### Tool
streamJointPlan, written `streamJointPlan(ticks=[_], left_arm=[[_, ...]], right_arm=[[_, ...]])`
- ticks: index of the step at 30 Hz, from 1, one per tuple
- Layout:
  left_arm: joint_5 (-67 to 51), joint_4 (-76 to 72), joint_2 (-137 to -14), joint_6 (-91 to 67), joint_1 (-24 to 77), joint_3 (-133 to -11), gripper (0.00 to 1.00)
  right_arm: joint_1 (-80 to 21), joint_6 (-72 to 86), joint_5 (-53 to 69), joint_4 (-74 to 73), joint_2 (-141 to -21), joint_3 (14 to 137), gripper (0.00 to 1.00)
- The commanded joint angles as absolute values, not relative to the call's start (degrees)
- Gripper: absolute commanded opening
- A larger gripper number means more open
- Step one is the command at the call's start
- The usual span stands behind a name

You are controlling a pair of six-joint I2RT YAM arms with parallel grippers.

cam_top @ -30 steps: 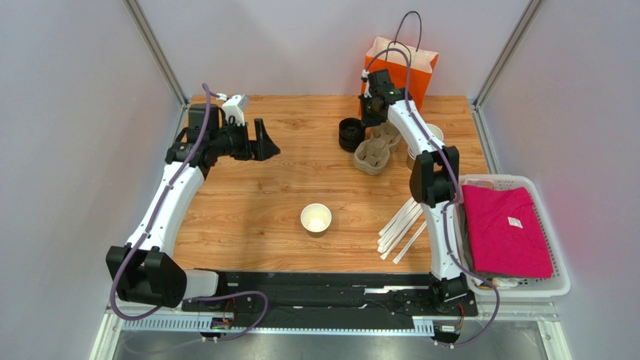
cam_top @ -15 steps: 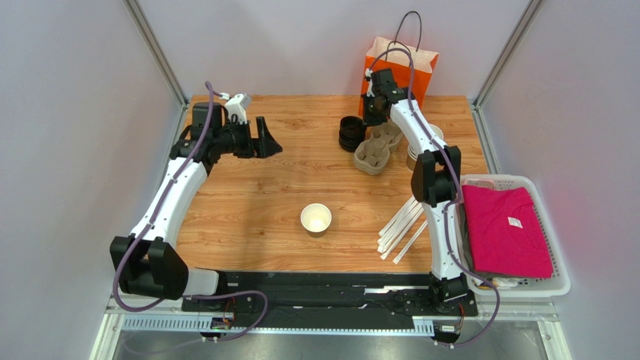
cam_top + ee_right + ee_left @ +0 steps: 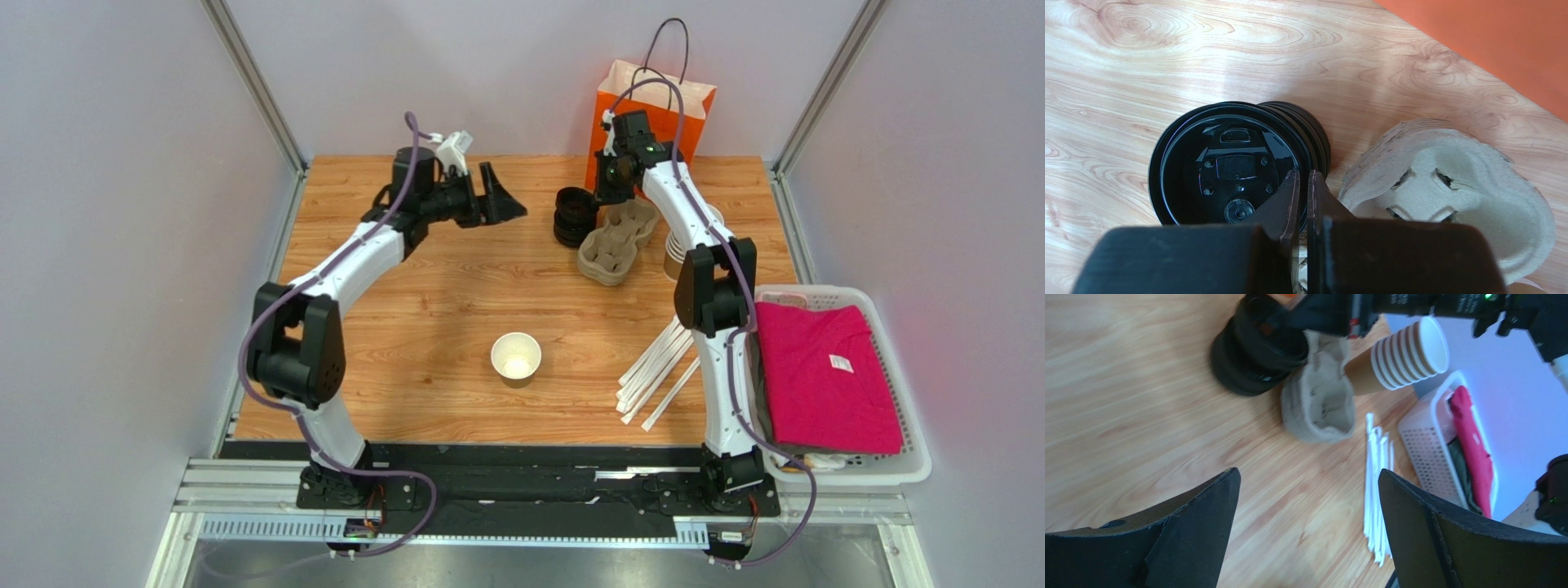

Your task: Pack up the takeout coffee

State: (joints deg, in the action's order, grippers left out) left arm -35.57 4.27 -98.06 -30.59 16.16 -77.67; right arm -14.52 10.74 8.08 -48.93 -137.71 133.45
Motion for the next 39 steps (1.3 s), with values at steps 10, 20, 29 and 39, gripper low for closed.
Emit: streamJointPlan(ticks=[10,20,29,39], left_arm=[[-25.5,-16.2,-117.7,-39.5,24.4,-89.6,0.79],[-15.6,-9.7,-124.2,-34.7,27.6,-97.8,0.78],[-13.8,-11.5,-124.5,-34.5,28.9,-94.8,0.73],[-18.2,-15.8,-124.1,-36.7,28.9,-91.9,0.63]], right_arm=[[-14.5,13.4,8.0,-46.2,-133.9,134.6,0.00],[-14.4,14.3,7.6,-46.3,-133.9,134.1,0.00],[-14.5,14.7,6.2,-46.8,-133.8,133.9,0.00],[-14.4,15.2,6.9,-46.8,-134.2,134.6,0.00]])
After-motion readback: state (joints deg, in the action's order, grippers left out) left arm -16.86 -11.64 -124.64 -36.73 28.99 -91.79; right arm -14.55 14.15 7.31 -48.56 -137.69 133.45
